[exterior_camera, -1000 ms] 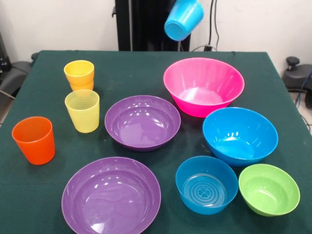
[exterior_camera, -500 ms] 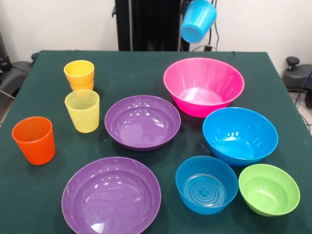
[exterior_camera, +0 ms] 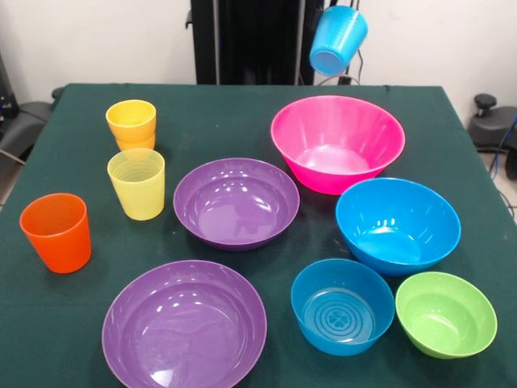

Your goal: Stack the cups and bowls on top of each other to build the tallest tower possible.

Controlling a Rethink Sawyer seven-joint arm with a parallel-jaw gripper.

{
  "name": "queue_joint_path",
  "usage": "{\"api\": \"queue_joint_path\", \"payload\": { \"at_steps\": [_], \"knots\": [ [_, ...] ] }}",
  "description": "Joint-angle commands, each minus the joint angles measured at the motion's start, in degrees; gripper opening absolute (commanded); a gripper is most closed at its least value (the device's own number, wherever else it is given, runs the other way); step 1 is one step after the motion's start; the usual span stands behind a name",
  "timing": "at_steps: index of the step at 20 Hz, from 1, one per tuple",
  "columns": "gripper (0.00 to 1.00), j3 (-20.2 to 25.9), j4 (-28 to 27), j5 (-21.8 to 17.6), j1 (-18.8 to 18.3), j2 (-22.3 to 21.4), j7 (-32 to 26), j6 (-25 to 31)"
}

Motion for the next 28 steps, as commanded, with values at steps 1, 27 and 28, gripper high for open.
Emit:
{"api": "queue_joint_path", "payload": {
  "at_steps": [1,27,28],
  "knots": [
    [0.00,0.51,-0.61,1.78,0.70,3.68,8.37,1.16],
    [1.00,4.24,1.75,2.17,-5.47,8.73,4.56,-9.56],
    [1.00,4.75,2.17,1.88,-6.51,9.67,4.17,-11.31]
  ]
}}
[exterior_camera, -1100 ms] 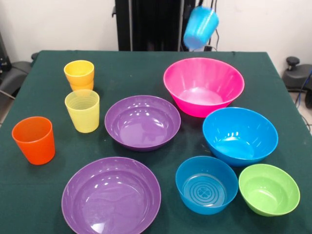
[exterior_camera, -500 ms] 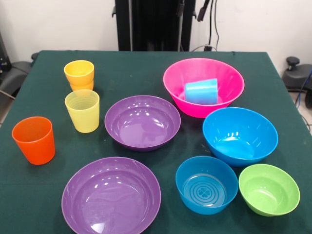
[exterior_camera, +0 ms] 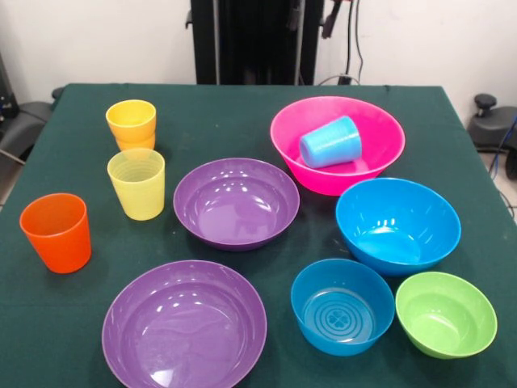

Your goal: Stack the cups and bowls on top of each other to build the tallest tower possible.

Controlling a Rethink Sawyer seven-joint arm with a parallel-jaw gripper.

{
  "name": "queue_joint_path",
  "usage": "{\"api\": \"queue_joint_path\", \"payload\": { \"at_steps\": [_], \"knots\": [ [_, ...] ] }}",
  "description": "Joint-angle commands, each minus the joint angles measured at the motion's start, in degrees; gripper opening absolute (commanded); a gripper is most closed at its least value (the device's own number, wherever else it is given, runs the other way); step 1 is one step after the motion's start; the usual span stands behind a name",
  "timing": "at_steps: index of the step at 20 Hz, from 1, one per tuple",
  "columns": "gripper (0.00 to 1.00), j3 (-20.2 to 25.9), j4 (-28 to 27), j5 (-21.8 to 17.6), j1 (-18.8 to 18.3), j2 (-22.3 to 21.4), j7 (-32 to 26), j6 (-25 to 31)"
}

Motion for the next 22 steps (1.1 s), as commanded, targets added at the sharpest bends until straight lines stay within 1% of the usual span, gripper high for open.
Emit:
{"api": "queue_joint_path", "payload": {
  "at_steps": [1,2,3,6,8,9,10,11,13,14,15,17,20,22],
  "knots": [
    [1.00,5.78,2.48,0.72,-5.31,9.26,4.22,-11.60],
    [1.00,5.61,2.41,0.27,-5.25,9.75,4.53,-12.41],
    [1.00,4.60,1.82,-0.48,-4.18,10.66,5.45,-12.89],
    [1.00,2.57,0.94,-0.96,-1.52,12.23,7.51,-13.87],
    [1.00,1.09,-0.29,-0.89,0.43,13.95,7.69,-12.04],
    [1.00,0.76,-0.72,-0.32,0.98,14.80,7.89,-11.02],
    [1.00,-0.28,-1.78,0.55,2.53,16.74,8.93,-9.57],
    [1.00,-0.44,-1.77,1.25,3.08,17.94,9.54,-10.62],
    [1.00,-2.15,-2.49,2.41,6.22,20.06,11.92,-11.45],
    [1.00,-2.77,-2.66,2.58,7.39,20.42,12.34,-12.10],
    [1.00,-5.19,-3.35,2.09,11.23,20.40,13.39,-11.63],
    [1.00,-7.07,-4.34,2.91,15.01,20.83,13.90,-7.89],
    [1.00,-8.95,-4.81,4.48,18.93,21.31,14.71,-6.88],
    [1.00,-9.46,-4.65,6.12,20.49,21.47,15.44,-7.35]
  ]
}}
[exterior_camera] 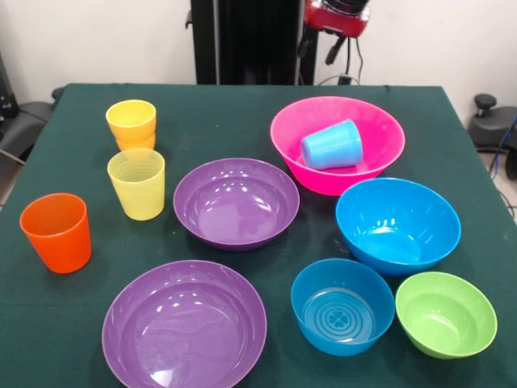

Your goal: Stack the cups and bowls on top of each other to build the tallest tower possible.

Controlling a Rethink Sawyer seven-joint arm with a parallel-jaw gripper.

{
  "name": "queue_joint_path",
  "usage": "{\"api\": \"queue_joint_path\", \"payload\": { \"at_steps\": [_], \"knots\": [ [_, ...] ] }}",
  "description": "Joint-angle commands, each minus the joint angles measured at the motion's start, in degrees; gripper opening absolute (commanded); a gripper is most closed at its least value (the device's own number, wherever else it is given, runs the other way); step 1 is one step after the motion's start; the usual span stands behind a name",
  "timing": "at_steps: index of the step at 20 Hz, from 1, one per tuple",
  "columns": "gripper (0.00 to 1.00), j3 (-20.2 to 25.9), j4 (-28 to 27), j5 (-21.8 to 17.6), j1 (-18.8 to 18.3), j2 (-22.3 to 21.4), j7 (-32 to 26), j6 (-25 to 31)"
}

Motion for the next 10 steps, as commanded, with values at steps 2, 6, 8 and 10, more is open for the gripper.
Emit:
{"api": "queue_joint_path", "payload": {
  "at_steps": [2,6,8,10],
  "knots": [
    [1.00,-1.18,-4.92,6.20,5.16,3.93,13.93,3.07],
    [1.00,0.03,-5.14,8.04,2.43,4.88,12.85,-1.00],
    [1.00,1.20,-4.99,8.27,0.96,4.88,12.60,-4.66],
    [1.00,1.28,-5.17,8.20,0.68,4.68,12.73,-8.06]
  ]
}}
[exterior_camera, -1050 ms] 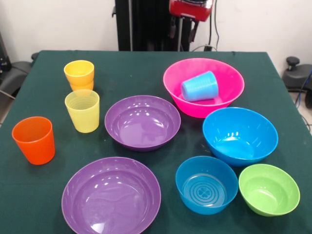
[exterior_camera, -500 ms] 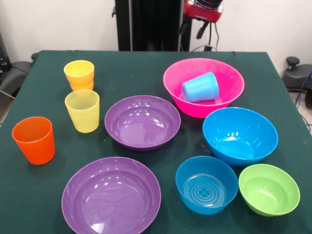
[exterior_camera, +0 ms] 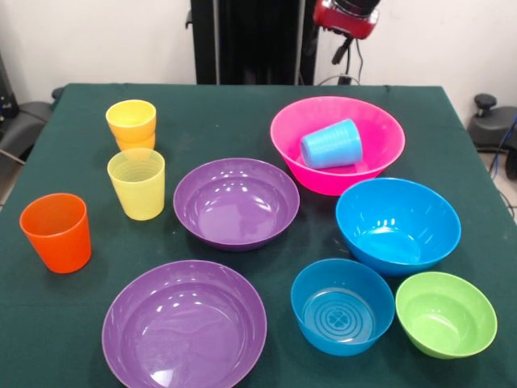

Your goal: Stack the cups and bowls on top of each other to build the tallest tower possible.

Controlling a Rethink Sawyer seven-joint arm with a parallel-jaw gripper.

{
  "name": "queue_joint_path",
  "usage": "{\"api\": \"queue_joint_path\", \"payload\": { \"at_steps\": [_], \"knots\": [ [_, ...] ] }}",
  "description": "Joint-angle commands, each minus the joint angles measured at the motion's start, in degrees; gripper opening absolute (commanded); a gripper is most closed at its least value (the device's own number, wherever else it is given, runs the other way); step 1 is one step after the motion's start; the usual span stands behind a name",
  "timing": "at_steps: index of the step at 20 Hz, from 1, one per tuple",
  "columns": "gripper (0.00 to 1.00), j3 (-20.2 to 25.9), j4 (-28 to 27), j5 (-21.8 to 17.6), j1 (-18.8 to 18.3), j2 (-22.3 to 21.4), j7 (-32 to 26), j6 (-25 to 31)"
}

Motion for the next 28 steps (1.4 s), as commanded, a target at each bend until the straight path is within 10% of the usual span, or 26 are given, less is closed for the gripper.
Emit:
{"api": "queue_joint_path", "payload": {
  "at_steps": [1,14,28],
  "knots": [
    [1.00,2.57,-4.91,3.63,-1.96,2.26,10.78,-8.96],
    [1.00,3.63,-1.03,5.03,-7.01,-7.70,6.83,-4.06],
    [1.00,8.52,-4.90,2.22,-21.79,-17.42,-4.68,13.97]
  ]
}}
